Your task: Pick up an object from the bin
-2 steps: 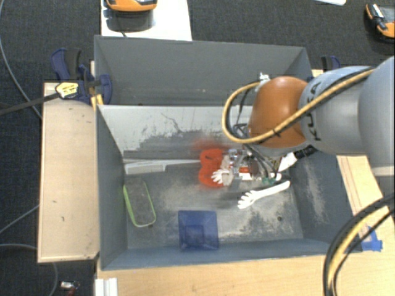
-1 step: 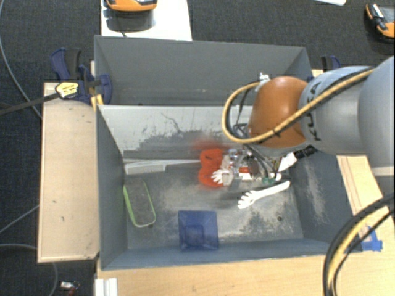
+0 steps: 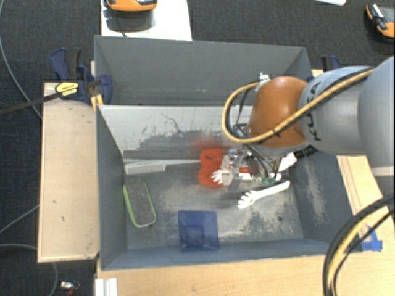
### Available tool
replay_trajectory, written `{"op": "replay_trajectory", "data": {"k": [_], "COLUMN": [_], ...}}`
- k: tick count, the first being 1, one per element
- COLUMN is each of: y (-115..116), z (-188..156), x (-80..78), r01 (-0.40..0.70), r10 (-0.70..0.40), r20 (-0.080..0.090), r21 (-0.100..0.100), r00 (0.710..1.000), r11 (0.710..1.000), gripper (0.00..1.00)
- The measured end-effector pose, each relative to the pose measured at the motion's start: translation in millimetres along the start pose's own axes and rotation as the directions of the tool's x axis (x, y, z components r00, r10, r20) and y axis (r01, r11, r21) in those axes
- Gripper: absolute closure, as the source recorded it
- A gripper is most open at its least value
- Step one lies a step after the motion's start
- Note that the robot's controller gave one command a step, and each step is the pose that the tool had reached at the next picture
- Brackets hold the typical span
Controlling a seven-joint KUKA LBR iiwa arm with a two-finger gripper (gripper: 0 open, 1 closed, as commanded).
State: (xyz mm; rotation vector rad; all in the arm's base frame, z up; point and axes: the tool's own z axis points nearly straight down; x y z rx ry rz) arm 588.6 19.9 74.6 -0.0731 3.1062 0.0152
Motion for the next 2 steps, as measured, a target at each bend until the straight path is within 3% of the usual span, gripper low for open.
{"op": "replay_trajectory", "data": {"k": [2], "y": [0.0], "z": [0.0], "x": [0.0], "r01": [-0.001], "r10": [0.001], "r20": [0.000], "r21": [0.000], "r00": [1.000], "r11": [1.000], "gripper": [1.00]}}
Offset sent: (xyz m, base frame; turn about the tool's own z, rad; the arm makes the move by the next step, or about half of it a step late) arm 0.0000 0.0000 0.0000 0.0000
